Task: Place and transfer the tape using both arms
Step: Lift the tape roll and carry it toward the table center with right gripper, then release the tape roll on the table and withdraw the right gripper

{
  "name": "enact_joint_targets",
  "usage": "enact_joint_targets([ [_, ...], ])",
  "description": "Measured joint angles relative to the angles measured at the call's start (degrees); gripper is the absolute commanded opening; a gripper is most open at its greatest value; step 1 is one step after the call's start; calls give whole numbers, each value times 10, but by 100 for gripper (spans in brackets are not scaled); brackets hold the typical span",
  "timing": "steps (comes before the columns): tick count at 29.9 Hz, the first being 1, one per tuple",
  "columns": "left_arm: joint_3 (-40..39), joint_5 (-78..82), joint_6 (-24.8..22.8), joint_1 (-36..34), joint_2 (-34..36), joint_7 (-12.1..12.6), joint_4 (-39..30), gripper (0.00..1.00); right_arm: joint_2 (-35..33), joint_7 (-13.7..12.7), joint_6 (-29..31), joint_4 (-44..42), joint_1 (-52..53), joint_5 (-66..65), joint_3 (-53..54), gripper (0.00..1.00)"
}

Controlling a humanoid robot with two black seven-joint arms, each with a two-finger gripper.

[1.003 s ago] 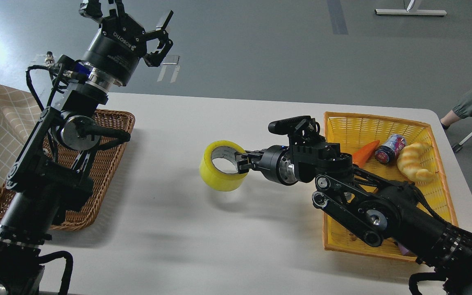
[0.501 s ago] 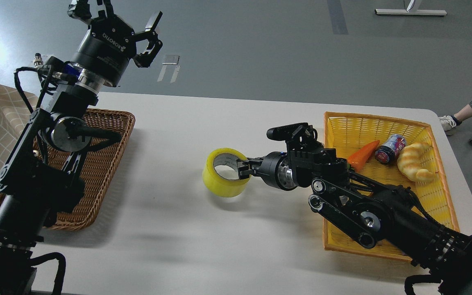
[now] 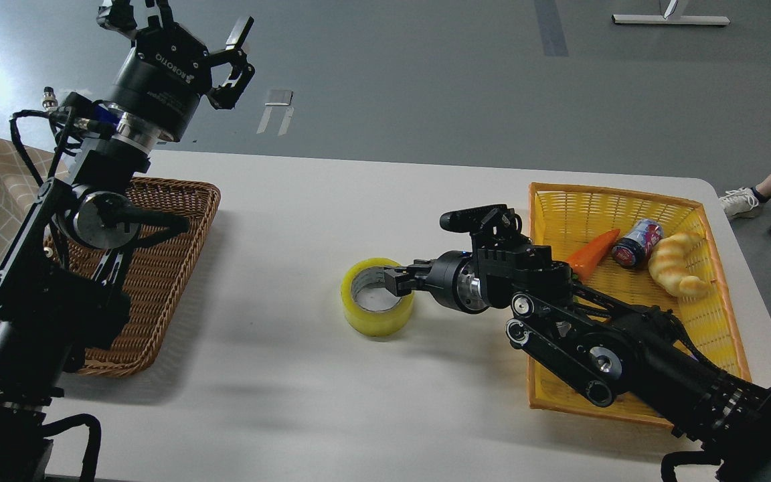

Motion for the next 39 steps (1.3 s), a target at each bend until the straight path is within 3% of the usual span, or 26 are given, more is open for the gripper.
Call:
enact_joint_targets([
  [3, 0, 0, 0, 0, 3, 0, 0, 98, 0, 0, 0, 2, 6, 1, 4, 96],
  [11, 8, -1, -2, 0, 8, 1, 1, 98, 0, -1, 0, 20, 16, 6, 100, 99],
  [22, 25, 2, -14, 8, 10, 0, 5, 98, -8, 3, 0, 143, -29, 33, 298, 100],
  [32, 28, 7, -10, 6, 6, 0, 6, 98, -6, 5, 0, 219, -91, 372, 446, 100],
  [39, 24, 4, -27, 7, -1, -1, 3, 98, 0, 5, -8, 223, -94, 482, 528, 100],
])
